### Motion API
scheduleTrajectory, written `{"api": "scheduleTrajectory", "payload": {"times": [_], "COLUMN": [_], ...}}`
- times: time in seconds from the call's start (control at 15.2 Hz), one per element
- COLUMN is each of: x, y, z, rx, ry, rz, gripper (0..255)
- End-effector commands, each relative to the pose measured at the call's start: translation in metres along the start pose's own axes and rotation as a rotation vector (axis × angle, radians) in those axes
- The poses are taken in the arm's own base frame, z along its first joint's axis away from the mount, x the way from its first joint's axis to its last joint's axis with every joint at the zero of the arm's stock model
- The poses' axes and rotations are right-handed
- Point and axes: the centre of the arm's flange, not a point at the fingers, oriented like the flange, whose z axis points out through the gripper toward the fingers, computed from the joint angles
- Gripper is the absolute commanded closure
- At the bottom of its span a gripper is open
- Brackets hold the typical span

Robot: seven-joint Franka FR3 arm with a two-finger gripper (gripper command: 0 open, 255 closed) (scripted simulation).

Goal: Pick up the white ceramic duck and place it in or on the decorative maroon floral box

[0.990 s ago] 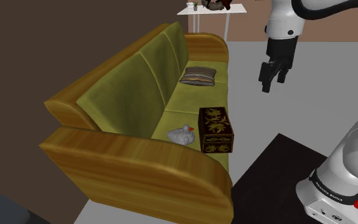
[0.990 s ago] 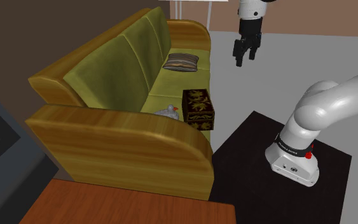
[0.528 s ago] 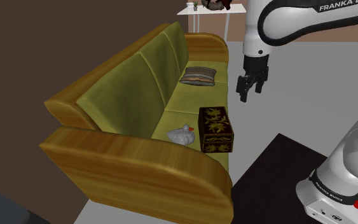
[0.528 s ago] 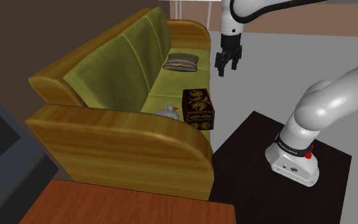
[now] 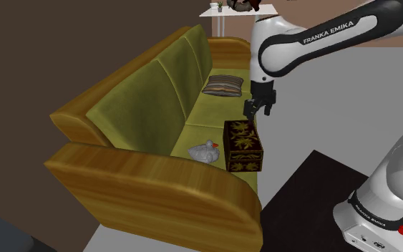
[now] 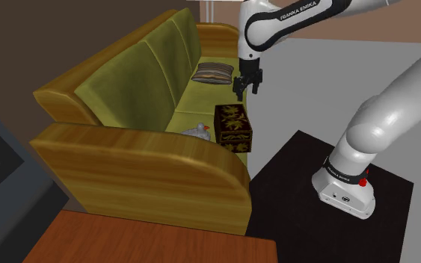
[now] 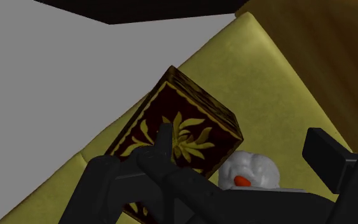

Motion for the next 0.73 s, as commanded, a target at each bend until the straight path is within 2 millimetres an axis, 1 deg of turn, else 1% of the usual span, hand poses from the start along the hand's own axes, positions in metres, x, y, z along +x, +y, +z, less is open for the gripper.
{"api": "scheduleTrajectory", "payload": {"times": [0.0, 0.66], "x": [0.022, 0.118], "y": [-0.008, -0.040], "z": [0.018, 0.097], "rx": [0.005, 0.025], "ry": [0.006, 0.026], "rz": [0.000, -0.003], "gripper": [0, 0]}}
